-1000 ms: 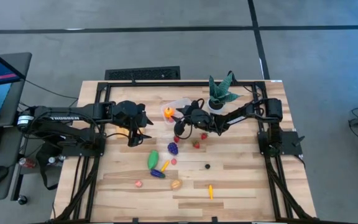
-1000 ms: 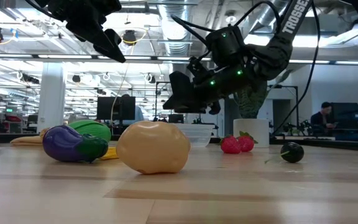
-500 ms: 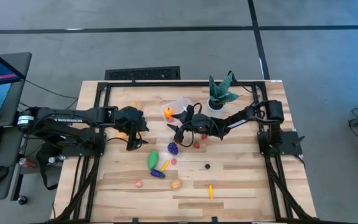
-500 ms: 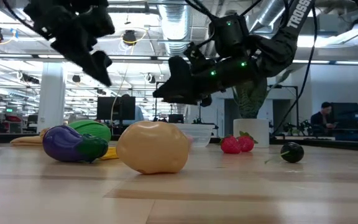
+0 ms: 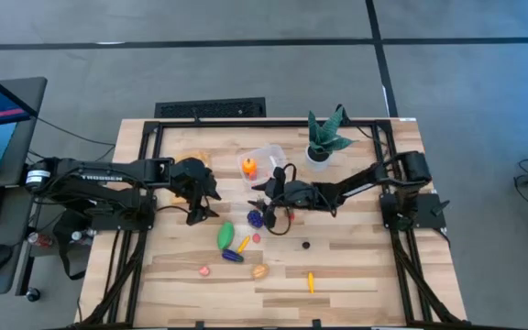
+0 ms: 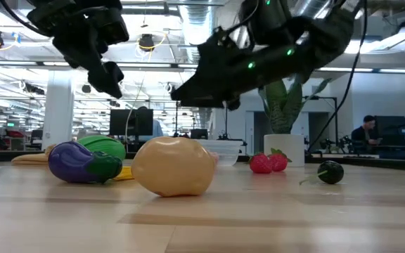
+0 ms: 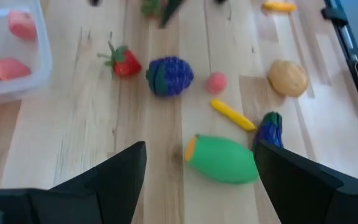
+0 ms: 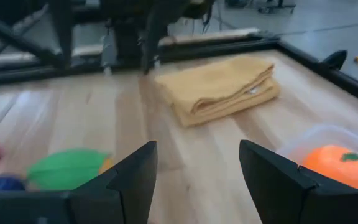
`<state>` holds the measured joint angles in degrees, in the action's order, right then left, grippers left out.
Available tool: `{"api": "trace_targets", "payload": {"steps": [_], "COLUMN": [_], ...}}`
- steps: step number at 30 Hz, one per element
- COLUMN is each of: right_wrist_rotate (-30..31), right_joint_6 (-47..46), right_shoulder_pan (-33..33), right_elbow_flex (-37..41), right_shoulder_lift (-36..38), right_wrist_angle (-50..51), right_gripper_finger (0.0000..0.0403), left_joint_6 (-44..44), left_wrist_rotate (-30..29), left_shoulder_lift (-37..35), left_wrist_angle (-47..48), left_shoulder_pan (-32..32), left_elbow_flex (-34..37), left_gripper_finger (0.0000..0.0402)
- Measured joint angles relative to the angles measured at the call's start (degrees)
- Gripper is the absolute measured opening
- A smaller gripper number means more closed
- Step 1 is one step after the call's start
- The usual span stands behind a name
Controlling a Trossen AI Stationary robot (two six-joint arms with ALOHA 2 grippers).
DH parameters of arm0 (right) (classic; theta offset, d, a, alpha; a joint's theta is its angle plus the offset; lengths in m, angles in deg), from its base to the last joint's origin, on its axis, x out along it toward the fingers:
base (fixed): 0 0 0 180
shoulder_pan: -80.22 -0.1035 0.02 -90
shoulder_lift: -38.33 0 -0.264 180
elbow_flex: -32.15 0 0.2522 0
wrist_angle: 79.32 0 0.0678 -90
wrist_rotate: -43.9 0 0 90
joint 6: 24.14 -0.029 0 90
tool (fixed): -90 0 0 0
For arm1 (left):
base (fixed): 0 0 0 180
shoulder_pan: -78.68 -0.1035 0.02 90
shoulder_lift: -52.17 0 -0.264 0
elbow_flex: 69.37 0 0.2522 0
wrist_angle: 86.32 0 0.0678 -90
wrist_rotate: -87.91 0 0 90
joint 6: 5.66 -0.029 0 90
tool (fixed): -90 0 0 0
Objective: Pick and placing Produce into tupperware
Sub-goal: Put the green corn into the transparent bin
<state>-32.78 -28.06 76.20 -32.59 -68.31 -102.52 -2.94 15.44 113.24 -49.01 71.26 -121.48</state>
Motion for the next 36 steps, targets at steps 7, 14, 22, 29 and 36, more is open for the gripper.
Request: {"api": "trace_targets", "payload": {"steps": [7,14,22,29,36], "right_wrist_rotate": [0.1,2.8,20.6,28.1,30.6], "right_joint_6": [1.3,2.5,2.9,1.5,0.8], "right_shoulder_pan": [-6.9,-17.2,-26.5,-31.3,-33.5], "right_elbow_flex": [0.0,0.0,0.0,0.0,0.0], "right_shoulder_lift": [8.1,15.2,21.3,21.8,21.8], "right_wrist_angle": [7.1,19.2,27.4,32.0,34.7], "right_gripper_finger": [0.0217,0.0216,0.0216,0.0216,0.0216], "left_joint_6": [0.4,11.7,24.6,38.8,47.3], "left_wrist_rotate": [-0.2,-4.0,-16.7,-23.4,-23.3], "left_shoulder_lift": [1.3,4.1,5.5,5.5,5.5], "left_wrist_angle": [-8.7,-4.9,-4.4,-3.6,-3.7], "left_shoulder_pan": [0.1,5.1,15.1,16.4,17.2], "left_elbow_flex": [0.0,0.0,0.0,0.0,0.0], "left_gripper_finger": [0.0288,0.0288,0.0288,0.0288,0.0288]}}
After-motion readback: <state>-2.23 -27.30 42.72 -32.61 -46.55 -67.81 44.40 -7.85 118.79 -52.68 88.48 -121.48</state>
